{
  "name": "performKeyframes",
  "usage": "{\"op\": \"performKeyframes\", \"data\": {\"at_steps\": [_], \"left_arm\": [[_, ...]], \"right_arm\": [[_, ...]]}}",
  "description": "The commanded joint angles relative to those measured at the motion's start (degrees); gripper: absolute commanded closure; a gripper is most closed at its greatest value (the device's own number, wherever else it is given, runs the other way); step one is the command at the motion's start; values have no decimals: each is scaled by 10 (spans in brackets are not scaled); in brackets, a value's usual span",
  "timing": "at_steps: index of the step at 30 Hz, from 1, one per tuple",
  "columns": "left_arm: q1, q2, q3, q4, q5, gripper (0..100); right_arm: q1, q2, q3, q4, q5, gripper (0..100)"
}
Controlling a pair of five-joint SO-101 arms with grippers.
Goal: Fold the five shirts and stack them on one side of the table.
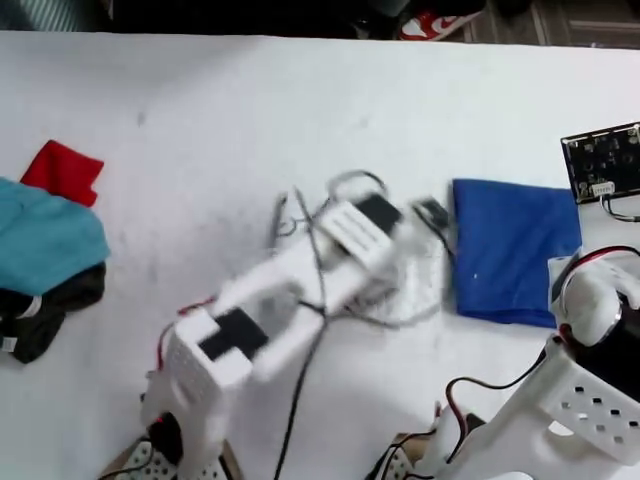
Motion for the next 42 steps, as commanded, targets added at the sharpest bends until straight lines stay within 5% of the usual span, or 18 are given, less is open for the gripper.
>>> {"op": "performKeyframes", "data": {"at_steps": [1,5,11,18,32,38,42], "left_arm": [[53,-6,-35,2,17,977],[21,-12,-59,19,17,977],[-137,-19,-183,121,18,977],[-303,-211,-184,120,11,977],[-696,-454,-78,117,-157,977],[-821,-523,-15,116,-200,977],[-880,-534,12,116,-200,977]], "right_arm": [[5,-7,-20,2,0,981],[5,-7,-22,2,0,981],[2,-7,-19,3,0,981],[-69,-1,47,3,-2,981],[-385,15,281,-76,-224,978],[-434,142,271,-131,-309,822],[-447,242,190,-160,-354,815]]}}
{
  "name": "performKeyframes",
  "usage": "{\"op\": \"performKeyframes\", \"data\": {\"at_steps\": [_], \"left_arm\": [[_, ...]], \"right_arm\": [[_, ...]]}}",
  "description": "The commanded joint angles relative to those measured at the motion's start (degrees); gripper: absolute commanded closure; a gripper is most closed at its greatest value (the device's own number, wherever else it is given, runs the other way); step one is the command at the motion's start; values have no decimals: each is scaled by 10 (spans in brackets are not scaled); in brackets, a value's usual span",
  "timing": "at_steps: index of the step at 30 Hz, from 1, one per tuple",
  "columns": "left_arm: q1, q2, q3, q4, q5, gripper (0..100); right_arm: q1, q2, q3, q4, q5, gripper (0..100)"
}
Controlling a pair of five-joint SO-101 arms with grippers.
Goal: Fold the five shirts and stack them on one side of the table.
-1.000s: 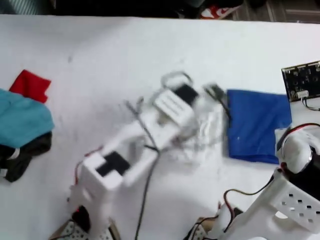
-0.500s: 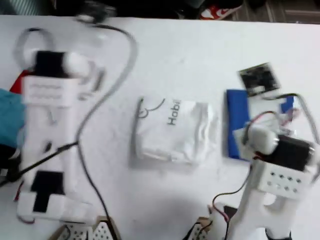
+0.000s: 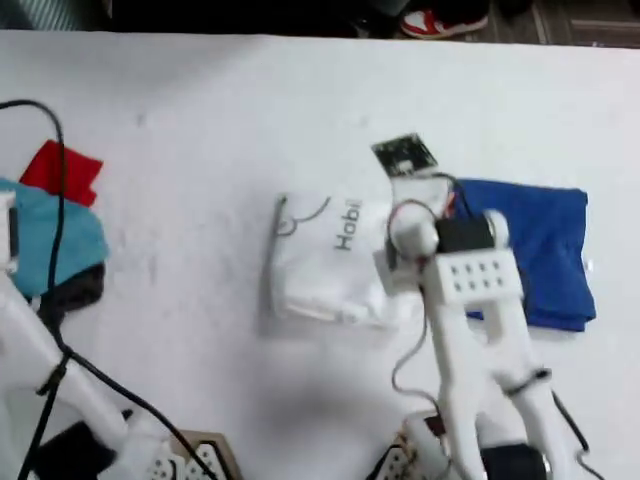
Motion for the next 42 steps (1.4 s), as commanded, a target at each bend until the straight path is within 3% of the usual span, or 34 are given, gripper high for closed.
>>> {"op": "performKeyframes", "data": {"at_steps": [1,10,24,27,30,34,42], "left_arm": [[-47,-21,9,-1,-5,977],[-93,-20,15,-40,-6,977],[-93,-19,15,-42,-6,977],[-93,-18,15,-42,-6,977],[-93,-18,28,-46,-6,977],[-95,-22,62,-69,-6,977],[-95,-23,65,-73,-6,977]], "right_arm": [[-14,76,-85,-27,-38,815],[-13,280,-249,-59,-69,815],[46,484,-412,-58,-64,816],[36,503,-414,-57,-64,865],[37,510,-415,-59,-64,980],[51,509,-418,-43,-61,967],[103,493,-501,26,133,980]]}}
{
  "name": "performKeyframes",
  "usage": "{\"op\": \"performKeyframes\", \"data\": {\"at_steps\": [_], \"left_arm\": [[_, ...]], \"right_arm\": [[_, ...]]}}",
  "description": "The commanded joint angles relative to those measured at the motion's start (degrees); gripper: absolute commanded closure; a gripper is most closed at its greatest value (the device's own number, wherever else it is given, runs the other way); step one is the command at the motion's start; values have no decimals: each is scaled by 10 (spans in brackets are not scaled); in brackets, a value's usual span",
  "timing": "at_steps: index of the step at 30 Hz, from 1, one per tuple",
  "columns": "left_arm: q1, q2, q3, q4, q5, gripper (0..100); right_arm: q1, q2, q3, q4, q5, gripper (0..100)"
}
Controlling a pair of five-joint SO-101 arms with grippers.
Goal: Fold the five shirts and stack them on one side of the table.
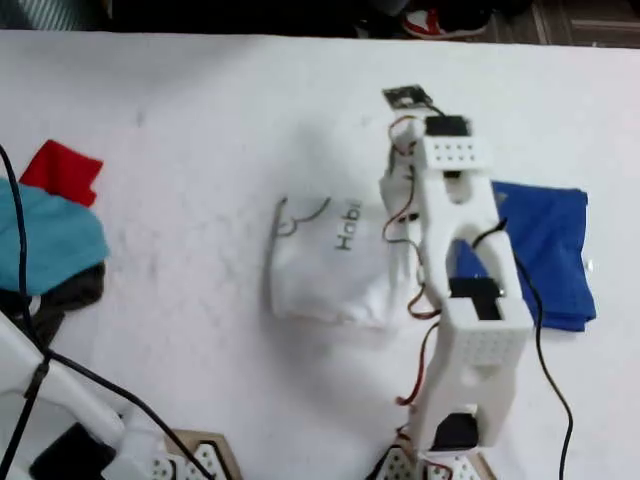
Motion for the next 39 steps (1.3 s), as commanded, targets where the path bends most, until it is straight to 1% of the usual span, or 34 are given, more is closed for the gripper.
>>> {"op": "performKeyframes", "data": {"at_steps": [1,6,12,14,18,19,20,23,25,28,29,31,35,37,39], "left_arm": [[-2,-20,0,-9,-6,977],[-2,-20,0,-9,-6,977],[-3,-21,0,-4,-6,977],[-3,-21,0,-4,-6,977],[-3,-21,0,-4,-6,977],[-3,-21,0,-4,-6,977],[-3,-21,0,-4,-6,977],[-3,-21,0,-4,-6,977],[-3,-21,0,-4,-6,977],[-3,-21,0,-4,-5,977],[-3,-21,0,-4,-4,976],[-3,-21,0,-4,-4,976],[-3,-21,4,-4,-3,976],[-3,-21,5,-4,-3,976],[-3,-21,5,-4,-3,976]], "right_arm": [[32,-21,-60,11,79,980],[48,2,-108,9,144,980],[49,47,-149,22,152,969],[49,46,-171,51,149,911],[45,38,-228,130,148,732],[44,32,-235,131,148,705],[44,22,-235,131,148,701],[42,-19,-230,131,148,764],[28,-47,-214,131,148,844],[-8,-93,-150,131,148,981],[-22,-108,-121,131,148,984],[-47,-130,-55,131,148,954],[-78,-137,62,130,147,981],[-75,-119,109,115,147,980],[-51,-93,149,85,151,980]]}}
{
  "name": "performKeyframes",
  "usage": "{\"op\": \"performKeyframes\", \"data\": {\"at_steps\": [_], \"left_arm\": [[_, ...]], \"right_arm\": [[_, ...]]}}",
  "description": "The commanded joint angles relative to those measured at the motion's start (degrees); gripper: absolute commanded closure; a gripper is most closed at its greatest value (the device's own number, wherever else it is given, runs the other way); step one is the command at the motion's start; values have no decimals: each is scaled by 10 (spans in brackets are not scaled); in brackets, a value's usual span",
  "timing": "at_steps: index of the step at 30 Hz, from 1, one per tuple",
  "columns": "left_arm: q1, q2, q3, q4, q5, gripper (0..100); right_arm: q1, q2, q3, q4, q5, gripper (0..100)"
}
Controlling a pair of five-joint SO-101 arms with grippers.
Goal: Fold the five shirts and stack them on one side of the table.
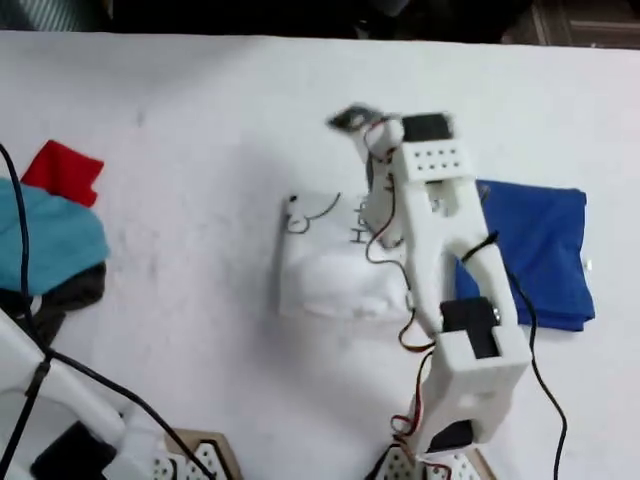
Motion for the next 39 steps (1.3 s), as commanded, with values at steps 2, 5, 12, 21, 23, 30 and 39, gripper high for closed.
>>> {"op": "performKeyframes", "data": {"at_steps": [2,5,12,21,23,30,39], "left_arm": [[-3,-21,-1,-4,-2,976],[-3,-21,-1,-4,-4,976],[-3,-21,-5,-4,-5,976],[-3,-21,-5,-4,-4,976],[-3,-21,-6,-4,-5,976],[-2,-21,-1,-4,-2,976],[-3,-20,-1,-4,-5,976]], "right_arm": [[55,37,55,-60,5,980],[96,72,53,-87,7,981],[93,39,27,-29,44,981],[16,-157,53,19,-51,978],[14,-216,95,18,-59,976],[14,-259,198,-36,-320,637],[-4,-145,259,-220,-373,537]]}}
